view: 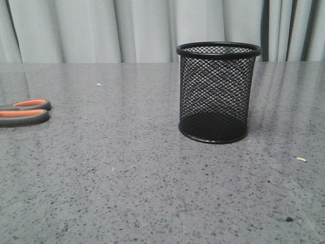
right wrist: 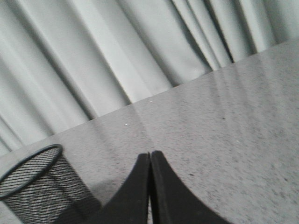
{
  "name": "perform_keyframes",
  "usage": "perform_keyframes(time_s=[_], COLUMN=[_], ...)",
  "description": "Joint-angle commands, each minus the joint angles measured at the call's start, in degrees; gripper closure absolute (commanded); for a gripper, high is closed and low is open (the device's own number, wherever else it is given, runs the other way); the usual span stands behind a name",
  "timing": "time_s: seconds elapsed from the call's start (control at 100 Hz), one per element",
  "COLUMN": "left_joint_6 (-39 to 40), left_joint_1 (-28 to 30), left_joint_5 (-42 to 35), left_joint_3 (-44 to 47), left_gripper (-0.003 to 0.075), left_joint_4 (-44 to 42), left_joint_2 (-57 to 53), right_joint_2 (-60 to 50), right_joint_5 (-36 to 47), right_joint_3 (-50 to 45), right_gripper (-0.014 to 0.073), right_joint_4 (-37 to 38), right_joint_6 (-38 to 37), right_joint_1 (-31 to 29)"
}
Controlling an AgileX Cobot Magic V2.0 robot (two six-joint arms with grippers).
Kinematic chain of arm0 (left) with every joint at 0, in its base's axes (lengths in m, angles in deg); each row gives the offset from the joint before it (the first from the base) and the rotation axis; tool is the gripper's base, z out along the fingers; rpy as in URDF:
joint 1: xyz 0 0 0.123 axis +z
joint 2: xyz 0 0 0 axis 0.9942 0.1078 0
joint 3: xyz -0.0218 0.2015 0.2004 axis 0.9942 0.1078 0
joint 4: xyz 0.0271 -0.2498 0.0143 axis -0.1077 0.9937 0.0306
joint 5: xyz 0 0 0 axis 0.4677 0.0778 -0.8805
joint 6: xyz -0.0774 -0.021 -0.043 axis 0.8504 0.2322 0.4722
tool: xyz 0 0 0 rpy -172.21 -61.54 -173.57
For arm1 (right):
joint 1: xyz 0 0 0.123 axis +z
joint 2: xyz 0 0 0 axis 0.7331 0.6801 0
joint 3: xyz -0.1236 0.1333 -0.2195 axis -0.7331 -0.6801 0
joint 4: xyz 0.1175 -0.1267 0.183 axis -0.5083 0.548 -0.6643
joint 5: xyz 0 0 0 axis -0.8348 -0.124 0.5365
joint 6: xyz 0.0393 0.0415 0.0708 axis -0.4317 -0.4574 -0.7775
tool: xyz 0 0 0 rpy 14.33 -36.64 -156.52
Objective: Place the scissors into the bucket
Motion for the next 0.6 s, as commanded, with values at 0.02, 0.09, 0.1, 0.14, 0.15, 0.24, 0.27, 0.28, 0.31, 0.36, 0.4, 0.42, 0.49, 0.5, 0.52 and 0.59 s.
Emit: perform_keyframes(time_s=[0.02,0.09,0.1,0.14,0.15,0.24,0.27,0.28,0.31,0.36,0.4,0.42,0.49,0.5,0.52,0.59], left_joint_6=[-0.8,-1.8,-1.8,-1.8,-1.8,-2.0,-2.9,-3.2,-4.3,-6.8,-7.8,-8.1,-8.1,-8.1,-8.1,-8.1], left_joint_1=[-0.2,-0.2,-0.2,-0.2,-0.2,-0.2,-0.2,-0.2,-0.2,-0.2,-0.2,-0.2,-0.2,-0.2,-0.2,-0.2], left_joint_5=[1.0,6.7,8.0,12.2,12.9,22.5,25.4,26.9,29.7,34.4,38.0,39.5,43.2,43.4,44.0,45.3], left_joint_3=[-7.3,-13.2,-13.8,-17.4,-18.7,-26.3,-29.5,-30.1,-32.5,-36.9,-39.4,-40.6,-44.1,-44.6,-45.1,-47.0], left_gripper=[0.074,0.074,0.074,0.074,0.074,0.074,0.074,0.074,0.074,0.074,0.074,0.074,0.074,0.074,0.074,0.0739], left_joint_4=[-2.5,-9.1,-10.3,-13.2,-14.3,-20.1,-21.1,-21.3,-21.7,-21.6,-21.6,-21.6,-21.6,-21.6,-21.6,-21.5], left_joint_2=[0.2,3.4,3.9,6.6,7.1,14.4,17.4,18.0,20.4,24.3,27.3,28.7,32.5,32.9,33.8,36.3], right_joint_2=[2.8,7.4,8.4,12.0,12.7,21.5,24.4,25.8,28.6,33.3,37.0,38.6,43.1,43.4,44.4,46.8], right_joint_5=[-3.7,-9.4,-10.5,-13.3,-14.5,-22.6,-25.5,-26.3,-30.1,-35.4,-38.7,-40.4,-44.0,-44.4,-44.7,-44.9], right_joint_3=[7.8,12.6,13.6,16.2,17.4,25.2,27.9,28.5,31.8,36.4,39.9,41.0,45.1,45.8,46.6,48.6], right_gripper=[0.0638,0.0638,0.0638,0.0638,0.0638,0.0638,0.0638,0.0638,0.0638,0.0638,0.0638,0.0638,0.0638,0.0638,0.0638,0.0638], right_joint_4=[1.4,2.2,2.3,3.4,3.6,6.6,7.4,7.8,8.4,9.7,10.4,10.5,10.5,10.5,10.5,10.5], right_joint_6=[0.3,0.3,0.3,0.3,0.3,0.3,0.3,0.3,0.3,0.3,0.4,0.5,1.7,1.7,1.8,1.9], right_joint_1=[-0.4,-0.4,-0.4,-0.4,-0.4,-0.4,-0.4,-0.4,-0.4,-0.4,-0.4,-0.4,-0.4,-0.4,-0.4,-0.4])
